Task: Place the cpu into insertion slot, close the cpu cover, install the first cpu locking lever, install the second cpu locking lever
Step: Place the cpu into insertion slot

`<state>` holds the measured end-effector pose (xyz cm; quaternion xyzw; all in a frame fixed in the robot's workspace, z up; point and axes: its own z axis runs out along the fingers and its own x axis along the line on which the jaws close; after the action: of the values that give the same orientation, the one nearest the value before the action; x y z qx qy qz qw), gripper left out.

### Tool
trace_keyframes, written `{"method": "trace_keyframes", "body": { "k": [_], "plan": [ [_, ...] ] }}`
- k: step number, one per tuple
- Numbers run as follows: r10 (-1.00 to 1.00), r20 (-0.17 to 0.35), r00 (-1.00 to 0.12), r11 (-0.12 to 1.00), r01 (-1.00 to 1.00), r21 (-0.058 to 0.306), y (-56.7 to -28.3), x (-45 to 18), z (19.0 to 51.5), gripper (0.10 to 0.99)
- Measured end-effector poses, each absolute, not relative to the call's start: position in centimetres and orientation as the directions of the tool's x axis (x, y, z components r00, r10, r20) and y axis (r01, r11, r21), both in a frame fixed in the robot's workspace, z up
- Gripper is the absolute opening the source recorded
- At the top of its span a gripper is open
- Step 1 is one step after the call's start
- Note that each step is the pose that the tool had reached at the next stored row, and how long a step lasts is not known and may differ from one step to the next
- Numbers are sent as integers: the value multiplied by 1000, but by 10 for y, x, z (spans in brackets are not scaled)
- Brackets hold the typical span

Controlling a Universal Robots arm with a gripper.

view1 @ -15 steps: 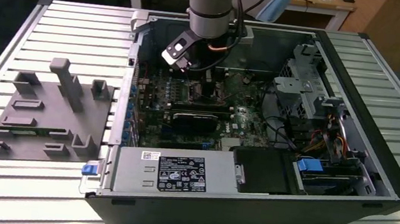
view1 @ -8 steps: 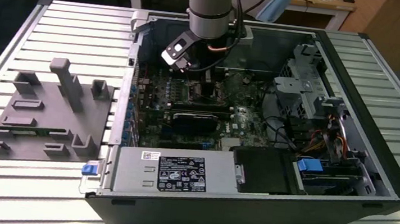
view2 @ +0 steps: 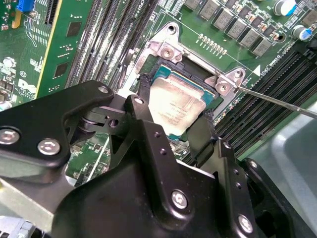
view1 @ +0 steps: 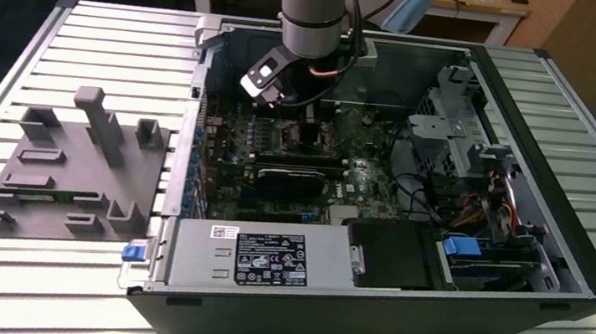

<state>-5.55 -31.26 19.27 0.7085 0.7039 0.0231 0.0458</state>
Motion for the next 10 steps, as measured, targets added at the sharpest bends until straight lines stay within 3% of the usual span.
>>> {"method": "trace_keyframes", "body": {
  "k": [2,3,10],
  "plan": [
    [999,-32,8,-5,995,97,-313,-55,193,553],
    [999,-32,8,-5,995,97,-313,-55,193,616],
    [999,-32,8,-5,995,97,-313,-55,193,616]
  ]
}}
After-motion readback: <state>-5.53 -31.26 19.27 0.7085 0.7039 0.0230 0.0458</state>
